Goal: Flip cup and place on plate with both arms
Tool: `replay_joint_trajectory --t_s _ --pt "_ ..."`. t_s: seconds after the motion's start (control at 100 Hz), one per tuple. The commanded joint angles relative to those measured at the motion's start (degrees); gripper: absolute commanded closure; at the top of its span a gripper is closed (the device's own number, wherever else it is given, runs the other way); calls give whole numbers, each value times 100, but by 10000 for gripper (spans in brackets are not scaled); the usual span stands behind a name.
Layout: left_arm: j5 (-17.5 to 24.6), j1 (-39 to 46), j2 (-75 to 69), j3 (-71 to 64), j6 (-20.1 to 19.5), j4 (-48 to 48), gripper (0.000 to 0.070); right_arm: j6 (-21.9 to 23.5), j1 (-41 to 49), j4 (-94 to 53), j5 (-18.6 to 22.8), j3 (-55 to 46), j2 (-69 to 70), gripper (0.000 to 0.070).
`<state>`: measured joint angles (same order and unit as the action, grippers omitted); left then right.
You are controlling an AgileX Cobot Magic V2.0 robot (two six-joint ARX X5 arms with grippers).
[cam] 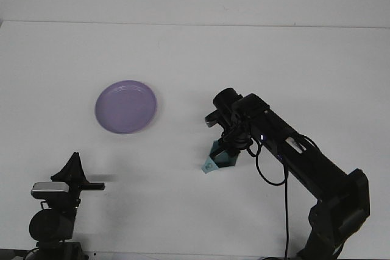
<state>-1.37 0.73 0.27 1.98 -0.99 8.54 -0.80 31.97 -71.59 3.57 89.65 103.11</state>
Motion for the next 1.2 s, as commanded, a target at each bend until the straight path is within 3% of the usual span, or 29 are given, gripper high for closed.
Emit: replay_joint_trajectory --t_s 0.0,0.87,0.94,1.03,1.06,1.19 --pt "-13 4 -9 -107 -72 61 688 -101 59 39 0 157 114 695" --pt "-13 4 -9 -107 -72 59 688 -208 70 4 160 151 315 688" --pt "-13 4 -9 -107 -72 59 688 -236 74 20 214 151 315 621" --pt "-13 4 -9 -107 -72 59 688 -289 68 -13 243 160 313 353" --pt "-13 4 -9 -107 -72 59 688 -356 63 -39 243 173 308 294" --pt "-13 4 -9 -107 -72 63 688 -424 9 -44 245 210 90 275"
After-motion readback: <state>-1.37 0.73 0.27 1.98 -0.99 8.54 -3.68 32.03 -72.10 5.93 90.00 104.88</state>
